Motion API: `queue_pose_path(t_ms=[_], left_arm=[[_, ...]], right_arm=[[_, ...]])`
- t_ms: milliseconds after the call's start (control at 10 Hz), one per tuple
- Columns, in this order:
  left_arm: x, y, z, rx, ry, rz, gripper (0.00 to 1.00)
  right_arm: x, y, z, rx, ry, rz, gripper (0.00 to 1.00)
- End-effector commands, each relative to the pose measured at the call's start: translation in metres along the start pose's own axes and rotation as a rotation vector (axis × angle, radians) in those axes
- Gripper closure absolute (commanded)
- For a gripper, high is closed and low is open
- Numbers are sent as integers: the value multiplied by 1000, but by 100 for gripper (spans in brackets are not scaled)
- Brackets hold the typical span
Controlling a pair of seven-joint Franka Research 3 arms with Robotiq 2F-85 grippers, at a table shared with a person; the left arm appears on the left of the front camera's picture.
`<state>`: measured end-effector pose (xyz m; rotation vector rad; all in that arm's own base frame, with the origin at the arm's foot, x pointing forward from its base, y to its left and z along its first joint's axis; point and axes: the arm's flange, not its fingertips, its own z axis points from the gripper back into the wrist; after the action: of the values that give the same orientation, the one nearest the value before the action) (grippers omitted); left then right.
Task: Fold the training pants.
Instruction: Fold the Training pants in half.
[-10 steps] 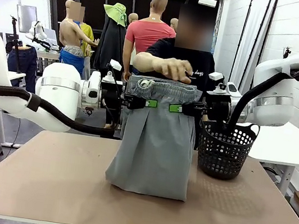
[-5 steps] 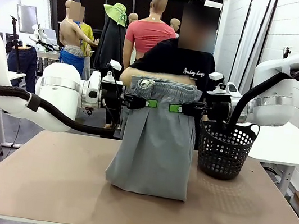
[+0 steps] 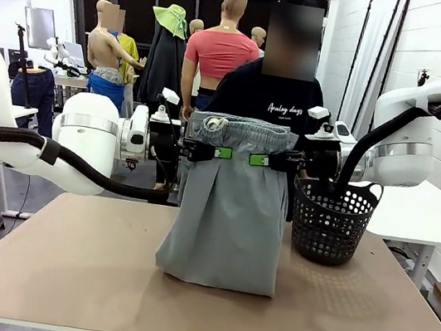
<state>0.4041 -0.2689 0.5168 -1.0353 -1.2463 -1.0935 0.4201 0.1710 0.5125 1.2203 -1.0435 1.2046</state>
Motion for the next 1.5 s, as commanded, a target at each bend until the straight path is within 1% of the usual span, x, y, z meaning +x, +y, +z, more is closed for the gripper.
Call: queue_pose_path(t_ms=[0, 1400], left_arm=[[3, -1, -1, 11, 3, -7, 100], [3, -1, -1, 11, 3, -7, 100]], right_arm=[[0, 2, -1, 3, -28, -14, 100], [0, 2, -1, 3, -28, -14, 100]])
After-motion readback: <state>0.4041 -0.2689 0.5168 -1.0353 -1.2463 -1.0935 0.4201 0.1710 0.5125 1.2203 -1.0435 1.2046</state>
